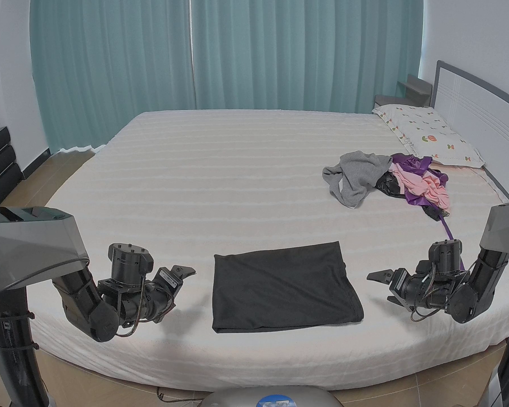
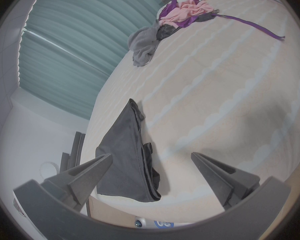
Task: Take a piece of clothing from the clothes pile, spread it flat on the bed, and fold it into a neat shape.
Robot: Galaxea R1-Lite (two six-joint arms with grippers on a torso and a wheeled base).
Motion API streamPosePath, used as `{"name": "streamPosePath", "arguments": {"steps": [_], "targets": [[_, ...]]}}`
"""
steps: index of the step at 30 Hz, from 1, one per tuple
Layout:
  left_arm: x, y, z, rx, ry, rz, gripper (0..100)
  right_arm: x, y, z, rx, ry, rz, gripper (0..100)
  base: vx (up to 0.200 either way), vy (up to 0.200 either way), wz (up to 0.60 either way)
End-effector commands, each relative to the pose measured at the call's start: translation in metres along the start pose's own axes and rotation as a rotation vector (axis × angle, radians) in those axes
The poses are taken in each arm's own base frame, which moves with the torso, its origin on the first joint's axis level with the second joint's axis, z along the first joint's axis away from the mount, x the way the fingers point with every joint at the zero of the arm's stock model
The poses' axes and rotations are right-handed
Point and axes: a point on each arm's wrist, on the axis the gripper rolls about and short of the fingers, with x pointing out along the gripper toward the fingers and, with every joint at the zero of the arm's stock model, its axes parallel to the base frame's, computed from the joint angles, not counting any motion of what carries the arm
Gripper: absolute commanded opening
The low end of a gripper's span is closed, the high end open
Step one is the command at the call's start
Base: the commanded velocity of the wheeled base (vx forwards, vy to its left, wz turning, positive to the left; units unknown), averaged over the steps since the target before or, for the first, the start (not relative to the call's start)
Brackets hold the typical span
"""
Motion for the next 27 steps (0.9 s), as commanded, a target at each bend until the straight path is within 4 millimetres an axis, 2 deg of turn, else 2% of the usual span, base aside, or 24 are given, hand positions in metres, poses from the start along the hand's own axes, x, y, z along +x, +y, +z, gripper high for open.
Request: {"name": "streamPosePath", "arguments": {"steps": [1,12,18,23,27], "targets": [[0.001,-0.001,0.001,-0.005,-0.004,-0.006,100,0.001,-0.001,0.007,0.019,-0.023,0.004,100,0.000,-0.200,0.00],[0.009,-0.012,0.004,0.009,-0.013,-0.045,100,0.009,-0.003,0.010,0.059,-0.026,0.008,100,0.000,-0.200,0.00],[0.016,-0.008,-0.001,0.093,0.006,-0.033,100,0.013,-0.003,0.010,0.060,-0.024,0.009,100,0.000,-0.200,0.00],[0.023,0.003,-0.002,0.231,0.043,-0.010,100,0.014,-0.004,0.007,0.059,-0.013,0.006,100,0.000,0.000,0.00],[0.035,0.013,0.015,0.318,0.007,-0.008,100,0.014,-0.004,0.006,0.059,-0.009,0.003,100,0.000,0.000,0.00]]}}
